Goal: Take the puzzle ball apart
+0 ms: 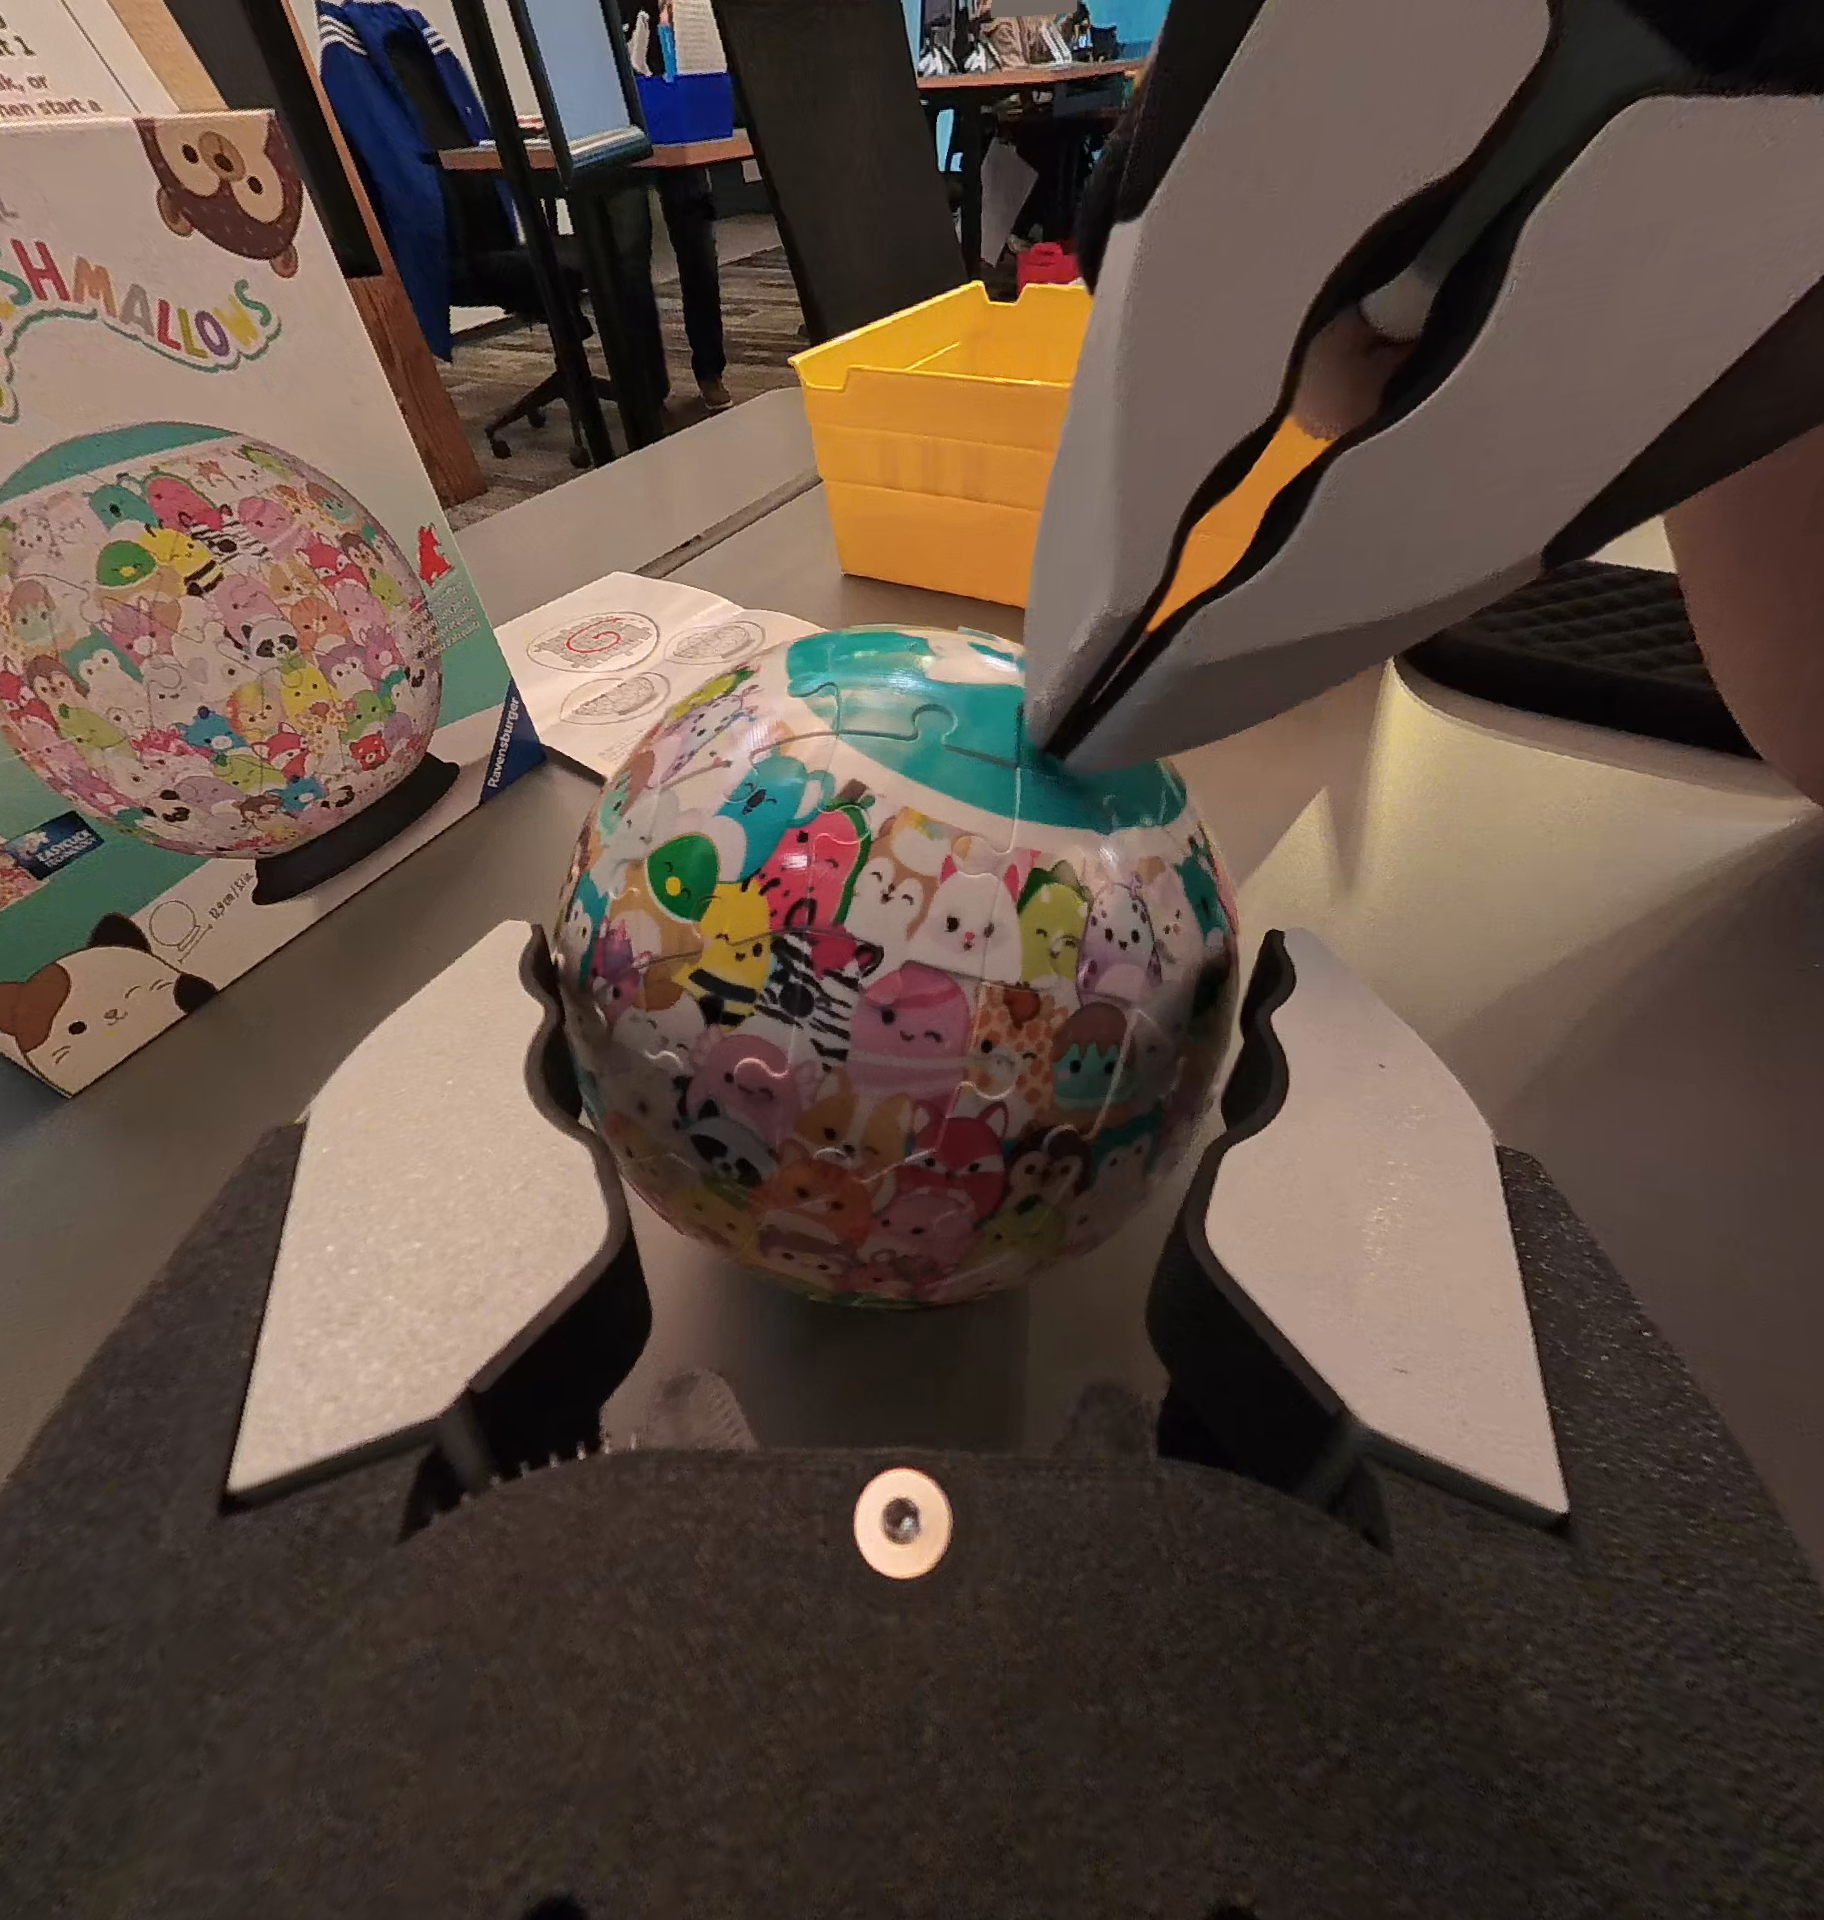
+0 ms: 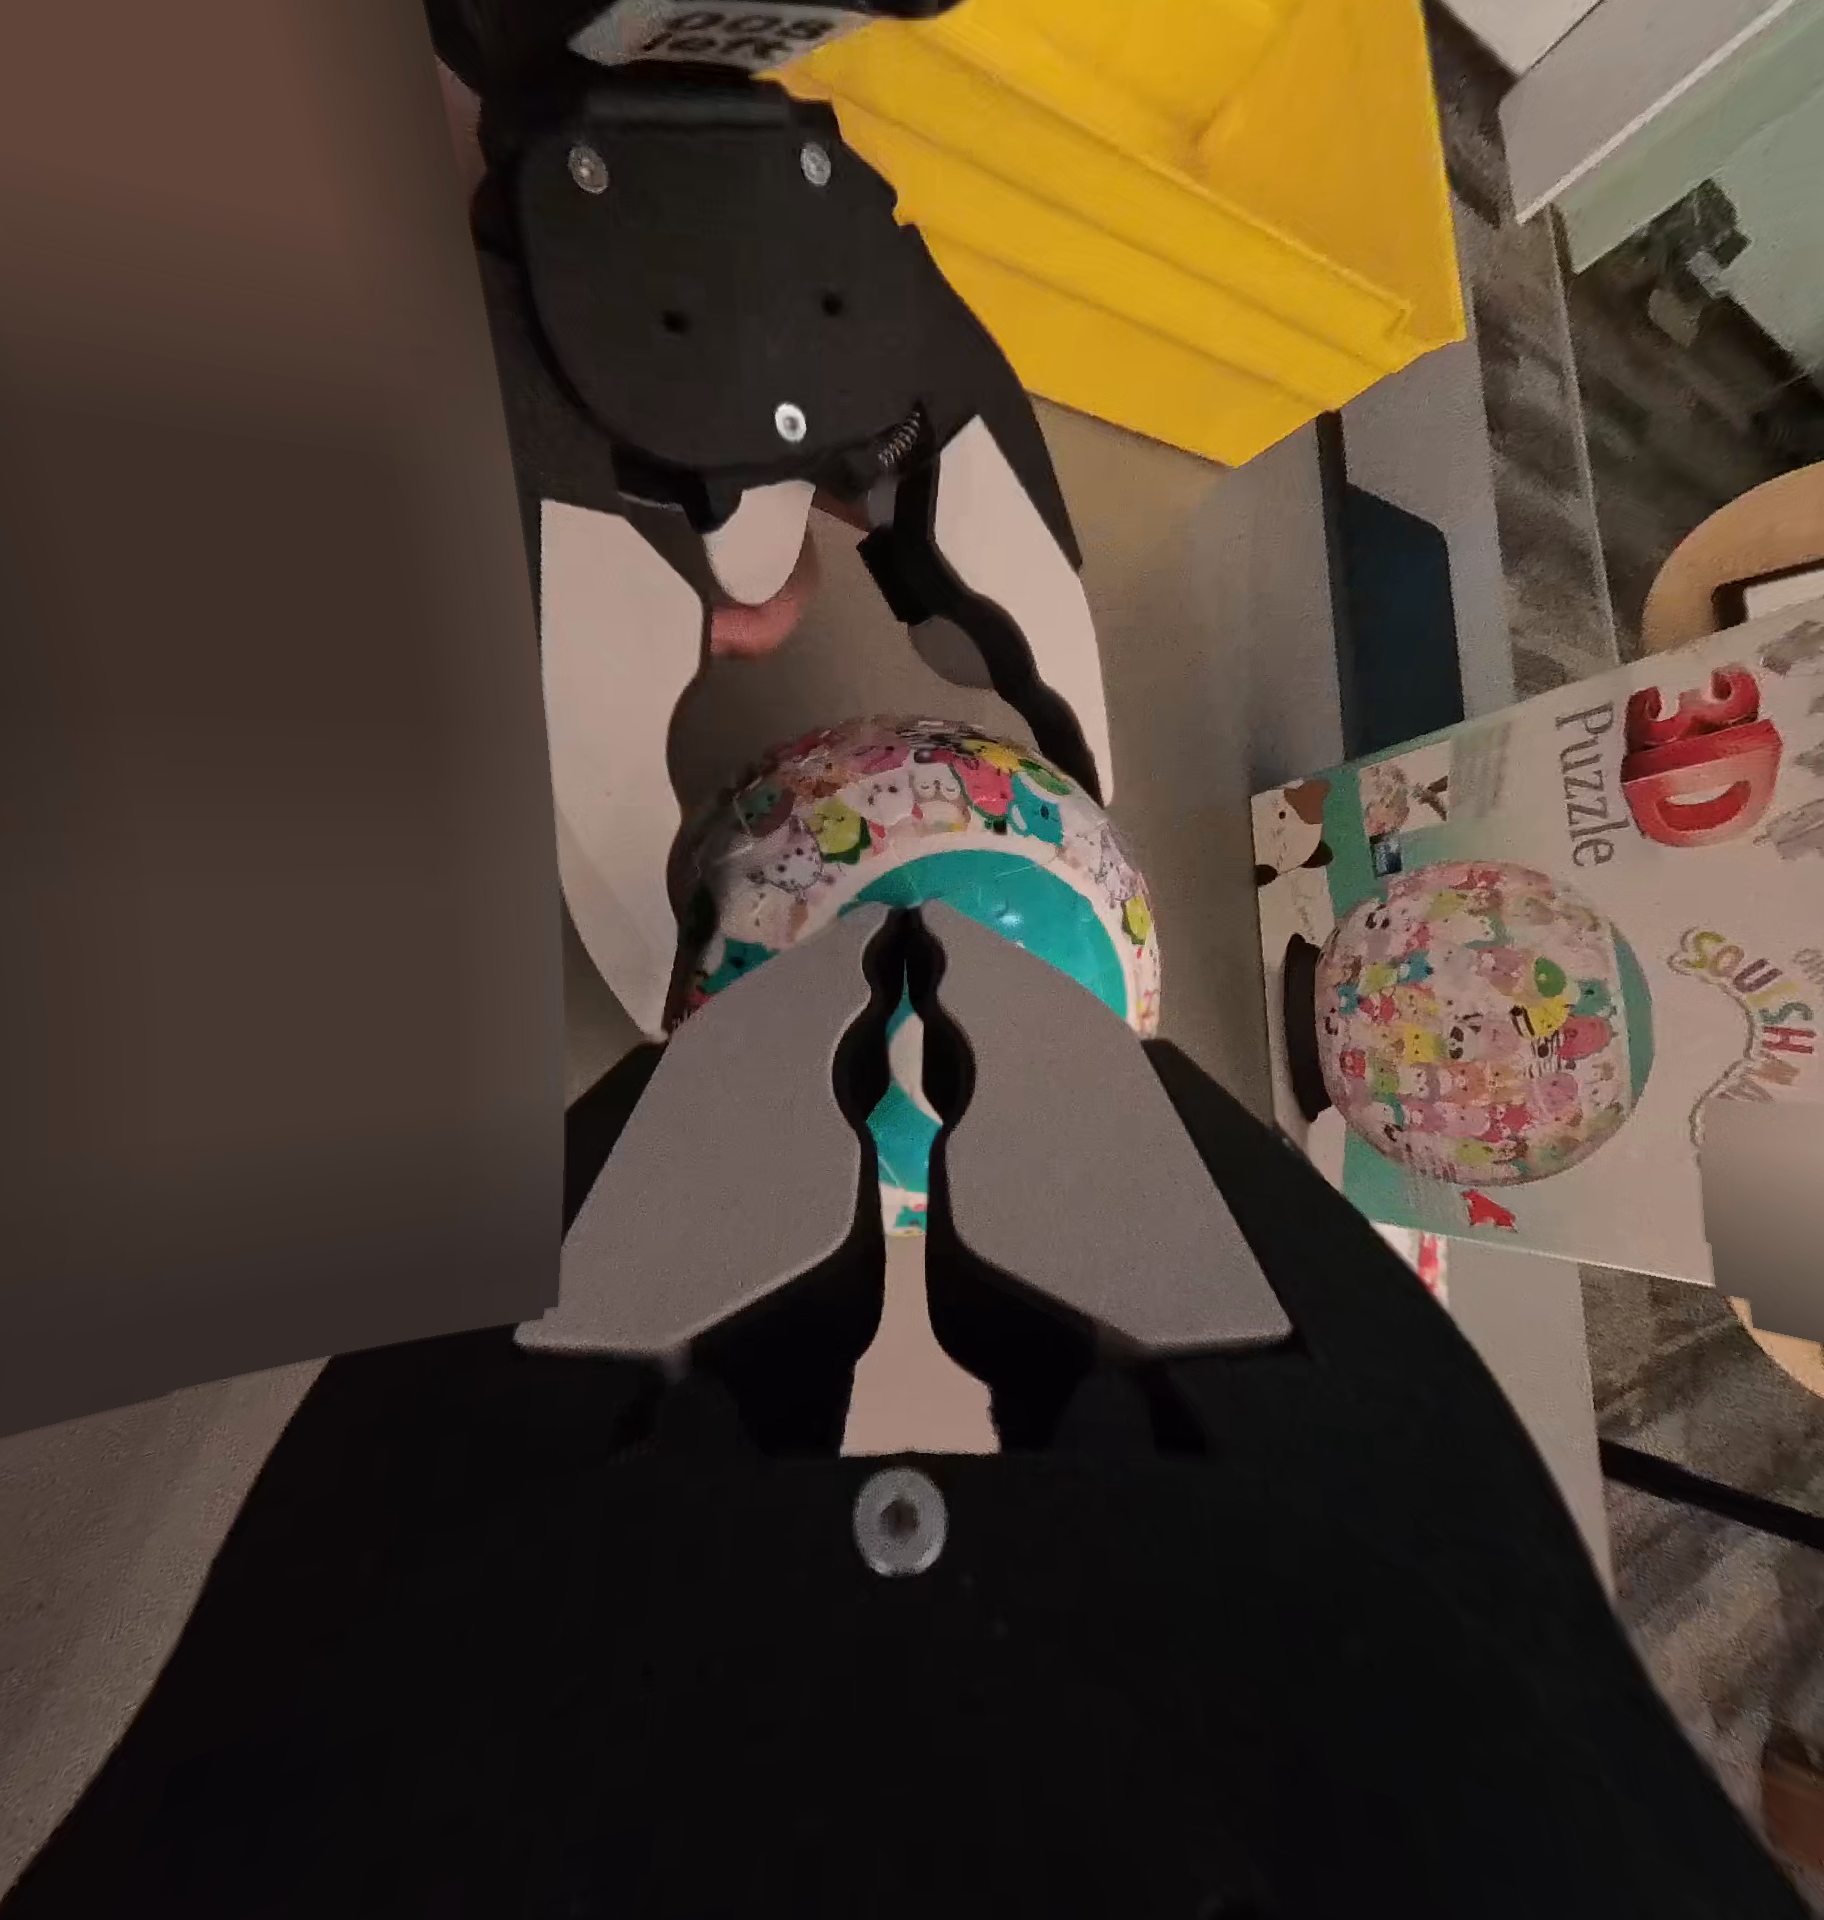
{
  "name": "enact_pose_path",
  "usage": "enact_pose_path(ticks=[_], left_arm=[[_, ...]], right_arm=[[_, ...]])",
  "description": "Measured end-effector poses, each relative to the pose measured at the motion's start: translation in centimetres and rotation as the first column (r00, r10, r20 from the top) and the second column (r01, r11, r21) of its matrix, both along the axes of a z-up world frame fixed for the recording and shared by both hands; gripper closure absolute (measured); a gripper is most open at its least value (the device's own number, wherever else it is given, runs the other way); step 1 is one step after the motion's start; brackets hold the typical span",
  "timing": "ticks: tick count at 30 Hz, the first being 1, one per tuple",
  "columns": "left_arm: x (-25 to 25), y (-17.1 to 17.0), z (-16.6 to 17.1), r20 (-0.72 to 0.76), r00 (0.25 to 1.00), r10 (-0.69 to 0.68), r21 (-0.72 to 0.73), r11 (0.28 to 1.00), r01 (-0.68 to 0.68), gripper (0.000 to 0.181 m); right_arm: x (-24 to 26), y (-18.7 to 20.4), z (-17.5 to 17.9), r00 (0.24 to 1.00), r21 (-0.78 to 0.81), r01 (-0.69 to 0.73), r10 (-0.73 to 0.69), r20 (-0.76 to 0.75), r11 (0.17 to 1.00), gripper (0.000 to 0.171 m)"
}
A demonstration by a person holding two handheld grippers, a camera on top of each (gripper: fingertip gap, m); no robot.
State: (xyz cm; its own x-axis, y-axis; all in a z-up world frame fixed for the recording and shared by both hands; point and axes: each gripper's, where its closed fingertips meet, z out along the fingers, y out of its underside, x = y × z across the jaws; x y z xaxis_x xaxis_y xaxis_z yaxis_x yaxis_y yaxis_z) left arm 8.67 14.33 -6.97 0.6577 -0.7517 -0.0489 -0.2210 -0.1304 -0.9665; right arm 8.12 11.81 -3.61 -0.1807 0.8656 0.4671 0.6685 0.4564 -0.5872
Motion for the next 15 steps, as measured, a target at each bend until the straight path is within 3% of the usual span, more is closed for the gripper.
enact_pose_path(ticks=[2, 15], left_arm=[[0.02, -0.05, 0.05, -0.001, 1.000, -0.003, 0.001, 1.000, 0.003, 0.060], [0.02, 0.00, 0.10, 0.002, 1.000, 0.004, 0.000, 1.000, -0.004, 0.059]], right_arm=[[0.07, 0.18, 0.55, 1.000, 0.060, 0.010, -0.010, -0.007, 0.998, 0.170], [0.45, 0.55, -0.14, 0.999, 0.089, 0.034, -0.036, 0.029, 0.995, 0.170]])
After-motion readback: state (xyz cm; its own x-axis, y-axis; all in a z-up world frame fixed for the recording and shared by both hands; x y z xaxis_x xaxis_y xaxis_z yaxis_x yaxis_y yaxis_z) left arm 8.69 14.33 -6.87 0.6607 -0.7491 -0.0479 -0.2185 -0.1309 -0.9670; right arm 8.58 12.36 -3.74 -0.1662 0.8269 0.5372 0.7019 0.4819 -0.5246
